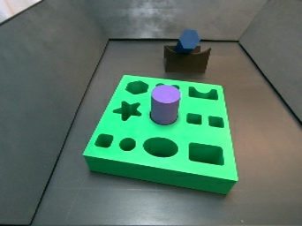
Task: Pick up the hexagon object. Move up. Place the hexagon object on the fixture. Regrasp the hexagon object. Move to above the board. Insert the hexagon object.
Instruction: Regrasp the hexagon object.
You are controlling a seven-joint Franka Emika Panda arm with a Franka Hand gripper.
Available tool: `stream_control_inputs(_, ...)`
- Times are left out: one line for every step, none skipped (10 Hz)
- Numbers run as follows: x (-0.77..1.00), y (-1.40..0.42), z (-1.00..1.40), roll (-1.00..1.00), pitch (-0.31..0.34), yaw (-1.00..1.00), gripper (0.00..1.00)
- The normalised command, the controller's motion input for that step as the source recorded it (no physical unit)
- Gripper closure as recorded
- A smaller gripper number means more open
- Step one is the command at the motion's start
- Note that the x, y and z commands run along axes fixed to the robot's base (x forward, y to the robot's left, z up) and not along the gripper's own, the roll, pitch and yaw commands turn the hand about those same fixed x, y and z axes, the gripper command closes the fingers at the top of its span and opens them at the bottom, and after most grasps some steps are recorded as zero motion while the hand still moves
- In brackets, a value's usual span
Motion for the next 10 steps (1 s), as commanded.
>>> stream_control_inputs(0.01, -0.02, 0.01, 1.0, 0.006, 0.04, 0.0)
stream_control_inputs(0.01, -0.02, 0.01, 1.0, 0.009, 0.04, 0.0)
stream_control_inputs(0.03, -0.03, 0.0, 1.0, 0.017, 0.05, 0.0)
stream_control_inputs(0.04, -0.03, -0.01, 1.0, 0.027, 0.05, 0.0)
stream_control_inputs(0.06, -0.03, -0.01, 1.0, 0.036, 0.05, 0.0)
stream_control_inputs(0.07, -0.03, -0.01, 1.0, 0.043, 0.05, 0.0)
stream_control_inputs(0.08, -0.03, -0.02, 1.0, 0.061, 0.06, 0.0)
stream_control_inputs(0.1, -0.04, -0.01, 1.0, 0.083, 0.06, 0.0)
stream_control_inputs(0.11, -0.04, -0.01, 1.0, 0.103, 0.07, 0.0)
stream_control_inputs(0.12, -0.05, -0.02, 1.0, 0.118, 0.08, 0.0)
